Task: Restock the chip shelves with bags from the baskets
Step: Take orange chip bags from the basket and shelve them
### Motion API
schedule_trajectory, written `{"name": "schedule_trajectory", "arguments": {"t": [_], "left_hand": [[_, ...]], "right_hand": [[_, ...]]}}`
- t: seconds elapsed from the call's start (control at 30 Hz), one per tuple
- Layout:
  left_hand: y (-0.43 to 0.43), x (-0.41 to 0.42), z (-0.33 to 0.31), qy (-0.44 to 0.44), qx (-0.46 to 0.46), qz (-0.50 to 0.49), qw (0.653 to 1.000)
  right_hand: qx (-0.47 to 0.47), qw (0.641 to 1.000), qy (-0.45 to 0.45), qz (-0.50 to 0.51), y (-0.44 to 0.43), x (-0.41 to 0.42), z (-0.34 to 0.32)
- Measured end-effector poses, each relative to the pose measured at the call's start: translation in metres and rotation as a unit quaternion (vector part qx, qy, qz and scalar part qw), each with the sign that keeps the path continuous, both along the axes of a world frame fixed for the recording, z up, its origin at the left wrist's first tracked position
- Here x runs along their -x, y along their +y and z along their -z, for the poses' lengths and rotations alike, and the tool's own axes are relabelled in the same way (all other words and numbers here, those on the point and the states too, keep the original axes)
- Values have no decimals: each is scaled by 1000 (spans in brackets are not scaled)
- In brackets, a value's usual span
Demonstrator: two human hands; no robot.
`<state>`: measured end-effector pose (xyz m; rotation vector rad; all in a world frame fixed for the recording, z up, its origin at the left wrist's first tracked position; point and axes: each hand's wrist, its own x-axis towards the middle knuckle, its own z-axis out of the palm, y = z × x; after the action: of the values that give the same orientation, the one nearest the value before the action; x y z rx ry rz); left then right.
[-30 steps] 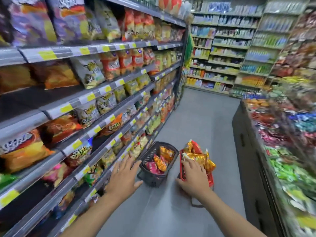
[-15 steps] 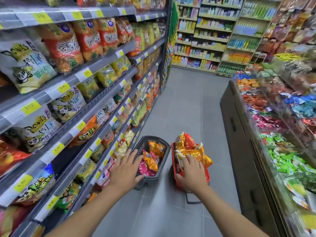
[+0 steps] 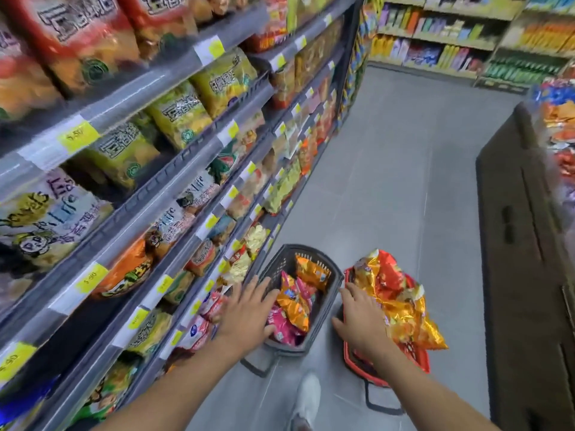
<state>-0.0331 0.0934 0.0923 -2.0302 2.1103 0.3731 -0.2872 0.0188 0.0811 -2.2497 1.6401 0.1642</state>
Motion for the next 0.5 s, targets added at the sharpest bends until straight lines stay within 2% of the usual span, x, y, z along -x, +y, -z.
{"name": "schedule_trajectory", "arguments": {"t": [0.2,0.33,0.5], "left_hand": [[-73,-6,63,42,-73,-61,995],[-100,-18,119,62,-107,-83,989],[-131,-34,202,96,-129,-113,981]], "right_hand": [[-61,998,-7,-28,-86,-19,67],[-147,988,-46,-5,-110,-36,127],[-237,970,-45,36,-127,-50,221]]}}
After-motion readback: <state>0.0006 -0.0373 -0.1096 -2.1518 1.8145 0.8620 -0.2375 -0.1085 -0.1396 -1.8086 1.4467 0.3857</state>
